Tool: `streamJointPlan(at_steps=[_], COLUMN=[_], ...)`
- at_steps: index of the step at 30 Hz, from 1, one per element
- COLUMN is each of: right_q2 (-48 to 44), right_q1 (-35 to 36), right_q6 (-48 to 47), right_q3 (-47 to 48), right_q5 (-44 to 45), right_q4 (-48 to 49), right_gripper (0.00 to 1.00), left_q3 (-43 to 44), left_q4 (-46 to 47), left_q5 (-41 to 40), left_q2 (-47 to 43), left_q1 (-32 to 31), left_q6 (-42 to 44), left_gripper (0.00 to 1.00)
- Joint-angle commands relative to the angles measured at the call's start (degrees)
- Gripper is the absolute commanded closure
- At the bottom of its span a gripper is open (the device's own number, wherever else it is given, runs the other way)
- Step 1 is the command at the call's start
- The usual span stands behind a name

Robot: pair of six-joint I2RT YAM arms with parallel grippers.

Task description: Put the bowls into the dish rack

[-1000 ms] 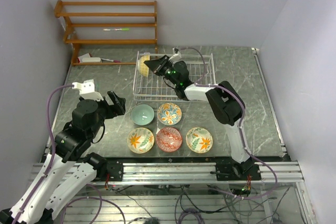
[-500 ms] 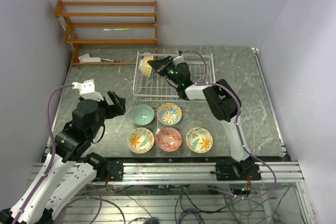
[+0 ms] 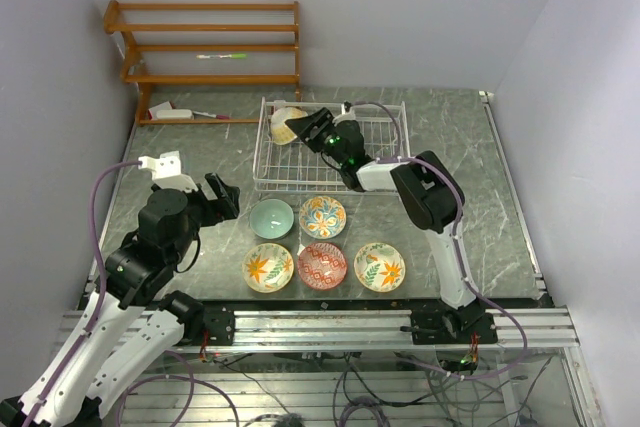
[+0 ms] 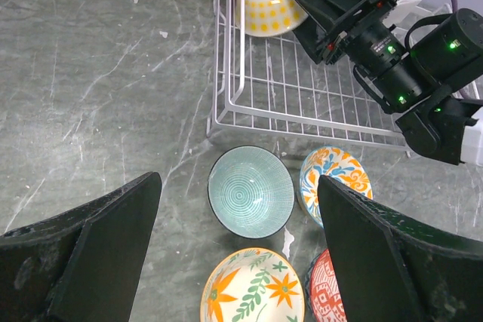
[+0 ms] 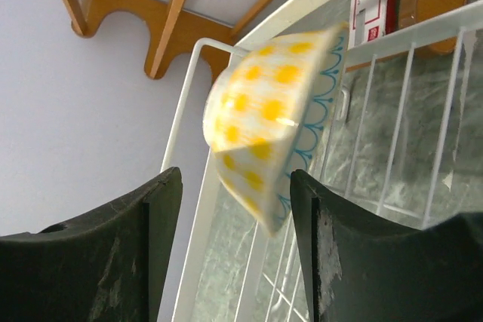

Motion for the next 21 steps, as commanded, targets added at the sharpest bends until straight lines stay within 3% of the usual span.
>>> streamJointPlan(at_steps=[1,10,21], right_q2=[-3.97,-8.37,-8.82], right_q1=[-0.23,-0.23,-0.28], right_q6=[-1.76,-5.31,-8.71], right_q3=[-1.97,-2.5,3.86], right_q5=[2.39,4.44,4.42], right_q4=[-2.93,-9.86,-26.78], right_gripper=[0.4,0.28,0.23], left_q3=[0.68,0.87,0.86], left_q4=[-0.12,-0.11,-0.61], left_q5=[-1.21,-1.34,-2.06], left_q2=[0.18,0.39,-0.09], left_q1=[0.25,0.2,0.21], left_q6=[-0.59,-0.48,-0.66], left_gripper=[0.04,0.04,0.05])
